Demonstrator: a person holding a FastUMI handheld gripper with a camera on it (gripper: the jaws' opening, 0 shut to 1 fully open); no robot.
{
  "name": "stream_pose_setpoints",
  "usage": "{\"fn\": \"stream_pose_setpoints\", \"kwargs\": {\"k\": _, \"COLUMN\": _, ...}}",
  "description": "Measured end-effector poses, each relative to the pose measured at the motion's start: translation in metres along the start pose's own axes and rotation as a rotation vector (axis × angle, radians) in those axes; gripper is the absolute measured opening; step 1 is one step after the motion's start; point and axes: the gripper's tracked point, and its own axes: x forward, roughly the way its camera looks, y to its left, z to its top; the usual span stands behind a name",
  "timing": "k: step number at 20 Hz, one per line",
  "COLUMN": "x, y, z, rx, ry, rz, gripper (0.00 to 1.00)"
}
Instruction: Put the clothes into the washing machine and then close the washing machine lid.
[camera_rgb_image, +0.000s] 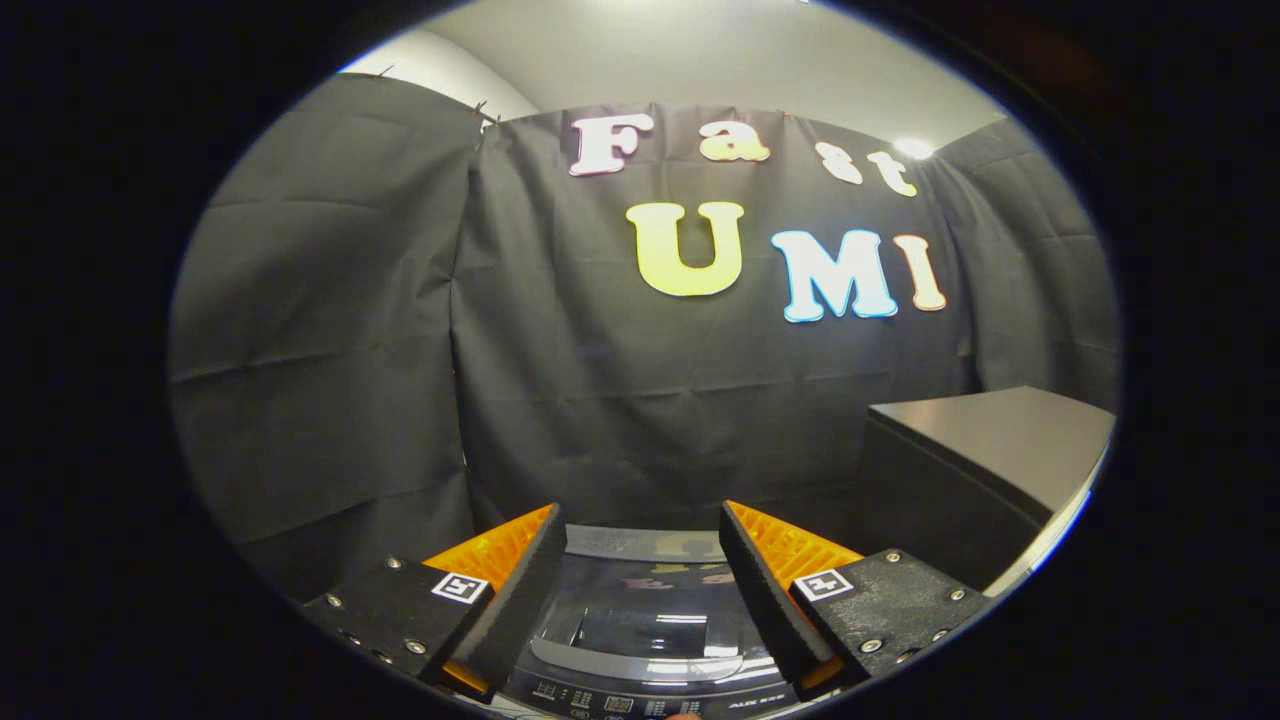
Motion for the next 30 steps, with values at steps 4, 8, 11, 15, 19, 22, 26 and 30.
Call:
{"fn": "stream_pose_setpoints", "kwargs": {"k": 4, "x": -0.044, "y": -0.018, "z": 0.025, "rx": -0.027, "ry": -0.046, "rz": 0.030, "gripper": 0.95}}
{"fn": "stream_pose_setpoints", "kwargs": {"k": 8, "x": -0.092, "y": -0.045, "z": 0.036, "rx": -0.025, "ry": -0.065, "rz": 0.059, "gripper": 0.95}}
{"fn": "stream_pose_setpoints", "kwargs": {"k": 11, "x": -0.126, "y": -0.075, "z": 0.042, "rx": -0.016, "ry": -0.067, "rz": 0.048, "gripper": 0.95}}
{"fn": "stream_pose_setpoints", "kwargs": {"k": 15, "x": -0.167, "y": -0.117, "z": 0.049, "rx": -0.008, "ry": -0.082, "rz": 0.014, "gripper": 0.95}}
{"fn": "stream_pose_setpoints", "kwargs": {"k": 19, "x": -0.200, "y": -0.158, "z": 0.056, "rx": -0.007, "ry": -0.107, "rz": -0.026, "gripper": 0.95}}
{"fn": "stream_pose_setpoints", "kwargs": {"k": 22, "x": -0.221, "y": -0.183, "z": 0.055, "rx": 0.000, "ry": -0.117, "rz": -0.055, "gripper": 0.95}}
{"fn": "stream_pose_setpoints", "kwargs": {"k": 26, "x": -0.241, "y": -0.203, "z": 0.051, "rx": -0.001, "ry": -0.119, "rz": -0.076, "gripper": 0.95}}
{"fn": "stream_pose_setpoints", "kwargs": {"k": 30, "x": -0.253, "y": -0.215, "z": 0.043, "rx": 0.014, "ry": -0.107, "rz": -0.079, "gripper": 0.95}}
